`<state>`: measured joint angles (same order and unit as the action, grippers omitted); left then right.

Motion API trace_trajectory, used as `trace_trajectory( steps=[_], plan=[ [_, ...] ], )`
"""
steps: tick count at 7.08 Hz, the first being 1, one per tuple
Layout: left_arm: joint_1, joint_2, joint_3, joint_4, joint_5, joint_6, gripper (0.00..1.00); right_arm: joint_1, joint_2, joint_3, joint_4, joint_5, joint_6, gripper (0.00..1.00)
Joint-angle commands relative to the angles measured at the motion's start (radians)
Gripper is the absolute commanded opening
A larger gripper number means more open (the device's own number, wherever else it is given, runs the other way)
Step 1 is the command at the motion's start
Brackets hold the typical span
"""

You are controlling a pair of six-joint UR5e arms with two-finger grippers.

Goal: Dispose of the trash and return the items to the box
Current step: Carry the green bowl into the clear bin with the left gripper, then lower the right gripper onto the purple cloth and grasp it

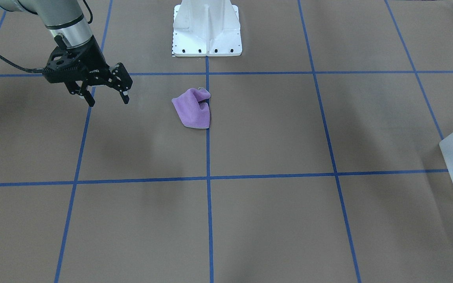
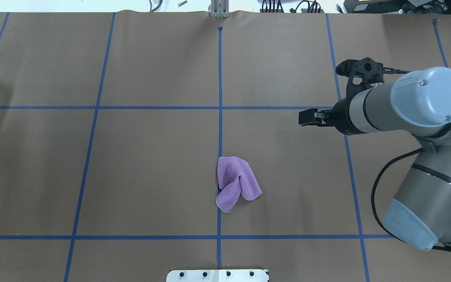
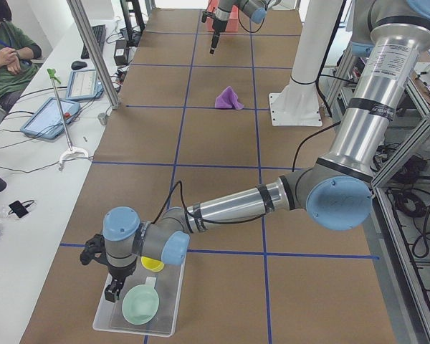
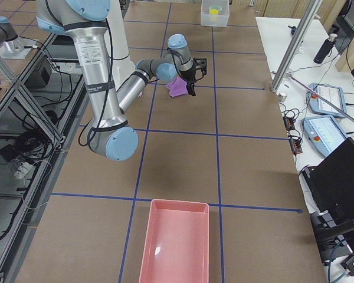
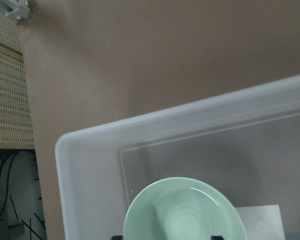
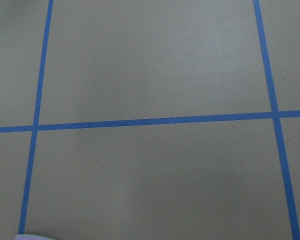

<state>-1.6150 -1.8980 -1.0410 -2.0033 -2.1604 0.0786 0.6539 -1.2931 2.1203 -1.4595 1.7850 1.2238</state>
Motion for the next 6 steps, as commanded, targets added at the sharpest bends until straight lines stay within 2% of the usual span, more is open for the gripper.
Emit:
trace_trajectory(
  steps=[1,2,4,5,6],
  plan=[
    [-0.051,0.045,-0.296,0.297,-0.167,-0.002,0.99,-0.09,0.107,0.013,-0.11,-0.076,0.122,1.0],
    [-0.051,0.129,-0.429,0.332,-0.188,-0.016,0.99,-0.149,0.157,0.026,-0.186,-0.128,0.172,1.0],
    [-0.051,0.314,-0.775,0.562,-0.188,-0.004,0.99,-0.261,0.167,0.052,-0.254,-0.211,0.209,1.0],
    [-0.049,0.392,-0.868,0.583,-0.188,-0.003,0.99,-0.336,0.19,0.046,-0.293,-0.281,0.209,1.0],
    [-0.049,0.399,-0.866,0.581,-0.188,-0.002,0.99,-0.399,0.207,0.032,-0.318,-0.336,0.21,1.0]
  ],
)
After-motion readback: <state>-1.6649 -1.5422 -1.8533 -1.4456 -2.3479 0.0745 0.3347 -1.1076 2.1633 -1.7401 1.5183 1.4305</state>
